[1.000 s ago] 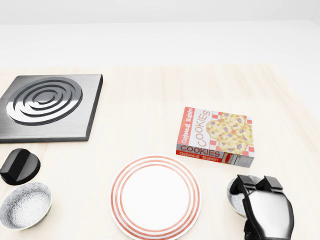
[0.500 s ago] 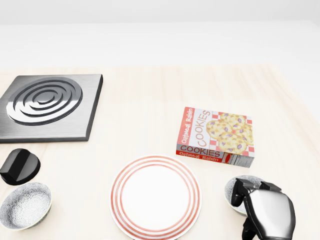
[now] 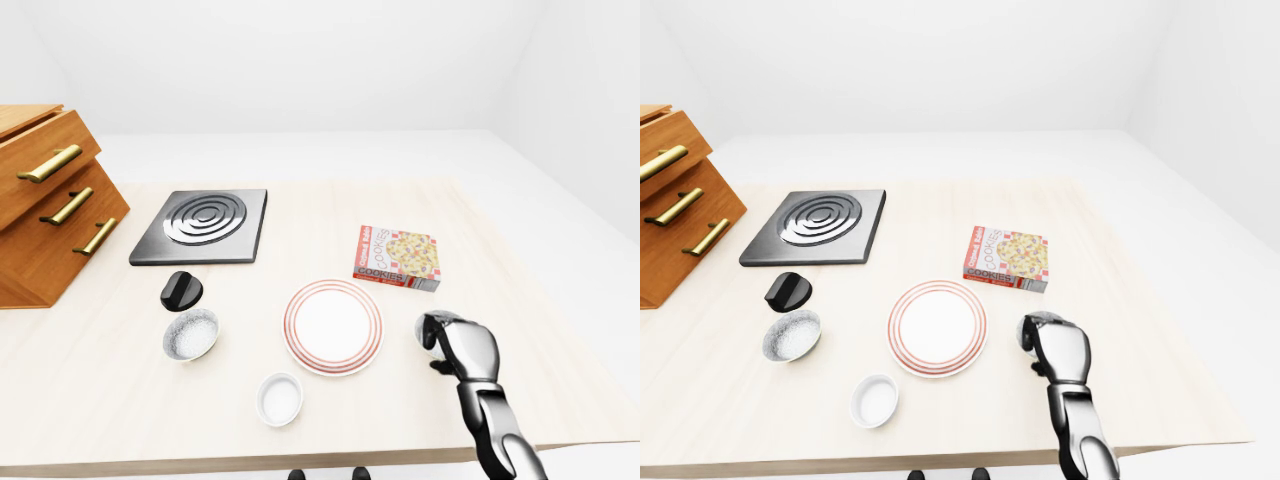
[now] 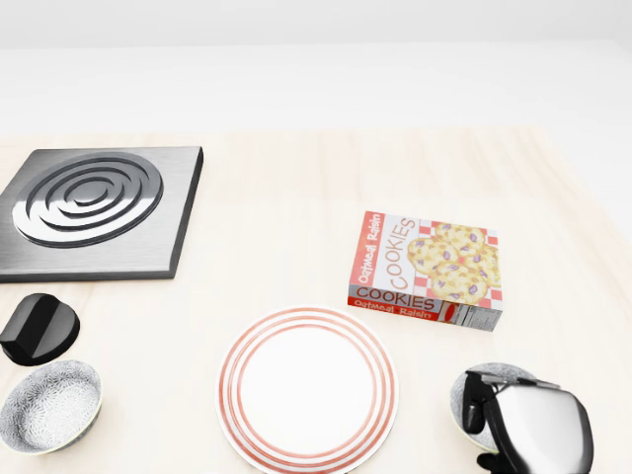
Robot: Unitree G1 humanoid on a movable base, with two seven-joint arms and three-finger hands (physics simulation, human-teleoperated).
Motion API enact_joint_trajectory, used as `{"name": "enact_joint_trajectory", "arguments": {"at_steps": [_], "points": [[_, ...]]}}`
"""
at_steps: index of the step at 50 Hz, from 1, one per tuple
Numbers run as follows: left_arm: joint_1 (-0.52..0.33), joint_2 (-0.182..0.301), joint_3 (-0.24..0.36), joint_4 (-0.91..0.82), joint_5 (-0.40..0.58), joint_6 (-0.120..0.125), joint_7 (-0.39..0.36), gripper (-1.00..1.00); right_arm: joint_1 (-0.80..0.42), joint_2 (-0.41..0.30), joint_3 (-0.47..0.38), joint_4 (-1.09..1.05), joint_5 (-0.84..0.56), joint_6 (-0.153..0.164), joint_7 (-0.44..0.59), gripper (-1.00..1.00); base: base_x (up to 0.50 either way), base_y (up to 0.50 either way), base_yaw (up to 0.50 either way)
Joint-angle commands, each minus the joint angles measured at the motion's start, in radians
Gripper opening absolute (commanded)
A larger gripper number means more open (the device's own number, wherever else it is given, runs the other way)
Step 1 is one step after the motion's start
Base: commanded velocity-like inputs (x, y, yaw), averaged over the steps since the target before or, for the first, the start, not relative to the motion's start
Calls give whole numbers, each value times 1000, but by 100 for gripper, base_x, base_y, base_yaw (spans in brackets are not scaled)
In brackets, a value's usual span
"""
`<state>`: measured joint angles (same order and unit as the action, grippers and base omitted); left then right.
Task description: Pick the akita bowl next to the plate and place it on the plate.
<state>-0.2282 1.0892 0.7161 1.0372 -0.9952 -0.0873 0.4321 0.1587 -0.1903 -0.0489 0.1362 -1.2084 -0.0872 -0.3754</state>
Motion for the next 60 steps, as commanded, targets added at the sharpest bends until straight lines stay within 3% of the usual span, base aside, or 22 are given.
{"name": "enact_joint_trajectory", "arguments": {"at_steps": [1,19,34,46,60], "points": [[-1,-4,5,-10,7,0,4,100,35,13,-20,-99,-21,0,23,-100,0,0,0],[-8,-6,-3,-6,8,0,2,100,66,50,-63,-312,-40,0,132,-100,0,0,0],[-7,-9,1,-13,12,0,4,100,45,89,-57,-524,-45,0,288,-100,0,0,0],[-6,-8,1,-16,13,0,7,100,-52,107,16,-595,-67,0,393,-100,0,0,0],[-10,-7,0,-10,16,0,3,100,-137,129,126,-588,-106,0,428,-100,0,0,0]]}}
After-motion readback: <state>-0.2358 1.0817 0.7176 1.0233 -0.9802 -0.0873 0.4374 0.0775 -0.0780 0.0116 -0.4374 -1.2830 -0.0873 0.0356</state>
